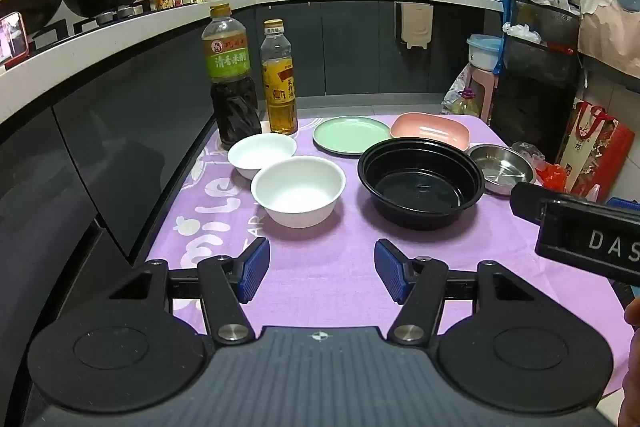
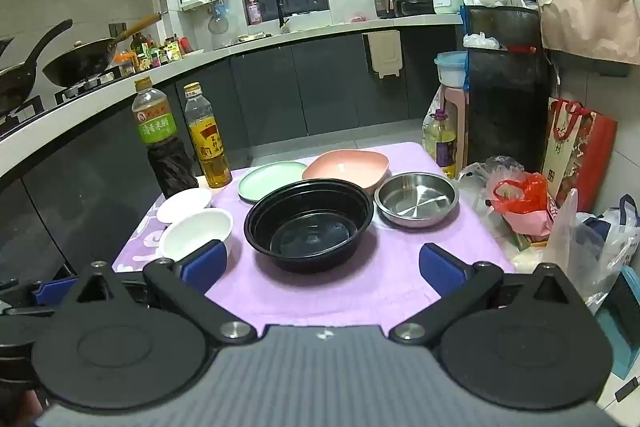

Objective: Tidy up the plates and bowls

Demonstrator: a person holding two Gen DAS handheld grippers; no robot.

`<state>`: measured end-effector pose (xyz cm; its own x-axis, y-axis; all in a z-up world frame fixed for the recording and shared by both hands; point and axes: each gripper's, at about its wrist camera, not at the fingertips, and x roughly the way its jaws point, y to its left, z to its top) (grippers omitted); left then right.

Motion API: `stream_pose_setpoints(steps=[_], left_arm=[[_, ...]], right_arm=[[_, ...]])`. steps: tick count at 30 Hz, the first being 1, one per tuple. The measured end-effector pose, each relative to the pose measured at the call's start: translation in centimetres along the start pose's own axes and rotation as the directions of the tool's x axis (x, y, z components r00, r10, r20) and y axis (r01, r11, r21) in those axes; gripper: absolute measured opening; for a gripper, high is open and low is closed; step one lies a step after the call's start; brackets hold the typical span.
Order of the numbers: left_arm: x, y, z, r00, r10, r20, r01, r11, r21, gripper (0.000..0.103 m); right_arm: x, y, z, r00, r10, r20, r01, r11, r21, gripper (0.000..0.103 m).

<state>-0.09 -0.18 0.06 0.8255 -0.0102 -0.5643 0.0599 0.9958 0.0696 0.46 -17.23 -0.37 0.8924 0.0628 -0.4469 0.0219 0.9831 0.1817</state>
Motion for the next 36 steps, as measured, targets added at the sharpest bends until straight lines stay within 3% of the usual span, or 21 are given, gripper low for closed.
stream_pose_setpoints(steps=[36], left_arm=[[2.8, 1.3, -0.5, 0.997, -0.021, -0.078, 0.015, 0.997, -0.070, 0.055]], right_arm=[[1.9, -0.7, -0.5, 0.998, -0.004, -0.066, 0.006, 0.999, 0.033, 0.072]])
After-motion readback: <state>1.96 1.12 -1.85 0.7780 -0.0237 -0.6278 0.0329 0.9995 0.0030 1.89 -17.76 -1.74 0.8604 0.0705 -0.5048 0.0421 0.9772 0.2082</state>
